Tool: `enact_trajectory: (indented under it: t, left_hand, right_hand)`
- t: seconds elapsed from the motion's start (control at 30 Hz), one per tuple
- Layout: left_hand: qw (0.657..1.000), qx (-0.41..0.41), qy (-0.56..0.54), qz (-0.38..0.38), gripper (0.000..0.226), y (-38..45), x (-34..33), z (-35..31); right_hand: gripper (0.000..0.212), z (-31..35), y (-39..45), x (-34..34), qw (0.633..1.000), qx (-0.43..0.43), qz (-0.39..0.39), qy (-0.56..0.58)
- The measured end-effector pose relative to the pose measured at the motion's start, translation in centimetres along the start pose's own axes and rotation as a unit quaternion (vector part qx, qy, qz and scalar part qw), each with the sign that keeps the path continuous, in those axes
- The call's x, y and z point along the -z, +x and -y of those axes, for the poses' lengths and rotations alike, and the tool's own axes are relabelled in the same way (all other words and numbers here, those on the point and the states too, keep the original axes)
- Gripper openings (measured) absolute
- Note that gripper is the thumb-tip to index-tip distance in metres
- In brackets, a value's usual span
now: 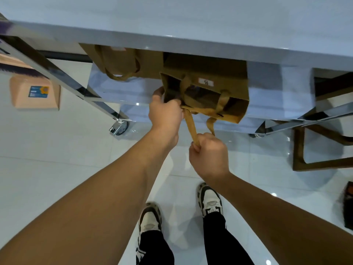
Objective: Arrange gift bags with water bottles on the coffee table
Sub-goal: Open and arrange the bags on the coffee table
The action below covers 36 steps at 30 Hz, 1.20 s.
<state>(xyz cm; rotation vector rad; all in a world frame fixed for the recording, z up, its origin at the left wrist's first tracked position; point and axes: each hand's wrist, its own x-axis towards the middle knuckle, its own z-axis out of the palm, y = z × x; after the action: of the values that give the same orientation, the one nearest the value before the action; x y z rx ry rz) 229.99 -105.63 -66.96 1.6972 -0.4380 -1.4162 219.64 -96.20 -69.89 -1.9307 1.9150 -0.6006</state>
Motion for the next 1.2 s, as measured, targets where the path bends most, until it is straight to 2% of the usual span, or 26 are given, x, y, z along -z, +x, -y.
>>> enact_trajectory:
  t: [0.07,0.13,0.17,0.2,0.27,0.33,0.47,0.63,0.9,1.03,1.13,1.2]
  left_hand:
    - [0.999,0.014,-0.041,-0.019,0.036,0.0,-0.2,0.0]
    - [0.997,0.02,-0.07,-0.024,0.035,-0.2,-0.2,-0.1]
    - [0.997,0.02,-0.073,-0.025,0.035,-0.2,-0.2,-0.1]
    - [0.997,0.019,-0.068,-0.028,0.035,-0.2,-0.1,0.0]
    - [0.999,0.017,-0.034,-0.035,0.031,-0.6,0.0,0.4]
    - [0.999,0.017,0.004,-0.045,0.028,-1.3,0.1,1.0]
    - [0.997,0.042,0.03,-0.055,0.036,-2.5,0.4,2.1]
    - [0.996,0.045,0.048,-0.065,0.035,-5.0,0.9,2.3]
    - [0.99,0.121,0.027,-0.067,0.039,-8.2,0.4,-1.0]
    - [0.984,0.157,0.028,-0.074,0.024,-9.2,0.5,-3.3]
    - [0.976,0.194,0.062,-0.073,0.029,-10.2,0.9,-4.6]
    - [0.973,0.189,0.113,-0.064,0.018,-11.0,1.1,-5.4]
  right_hand:
    - [0.045,-0.3,0.0,0.9,0.997,-0.006,-0.061,0.045]
    - [0.03,-0.7,0.4,1.7,0.989,-0.051,-0.089,0.102]
    - [0.028,-0.4,0.8,2.2,0.988,-0.069,-0.079,0.114]
    - [0.04,0.0,1.4,2.8,0.991,-0.076,-0.057,0.1]
    - [0.068,0.7,2.8,3.4,0.996,-0.08,0.03,0.012]
    - [0.074,1.2,4.3,3.9,0.987,-0.101,0.092,-0.08]
    - [0.036,1.2,5.4,3.8,0.972,-0.158,0.156,-0.082]
    - [0.015,0.8,2.6,5.1,0.981,-0.145,0.11,-0.061]
    - [0.01,1.9,-1.1,10.7,0.985,-0.092,0.13,-0.072]
    - [0.017,3.2,-0.7,15.1,0.981,-0.096,0.156,-0.067]
    - [0.027,4.4,1.1,18.4,0.971,-0.109,0.186,-0.101]
    - [0.023,5.3,1.9,20.0,0.971,-0.116,0.18,-0.105]
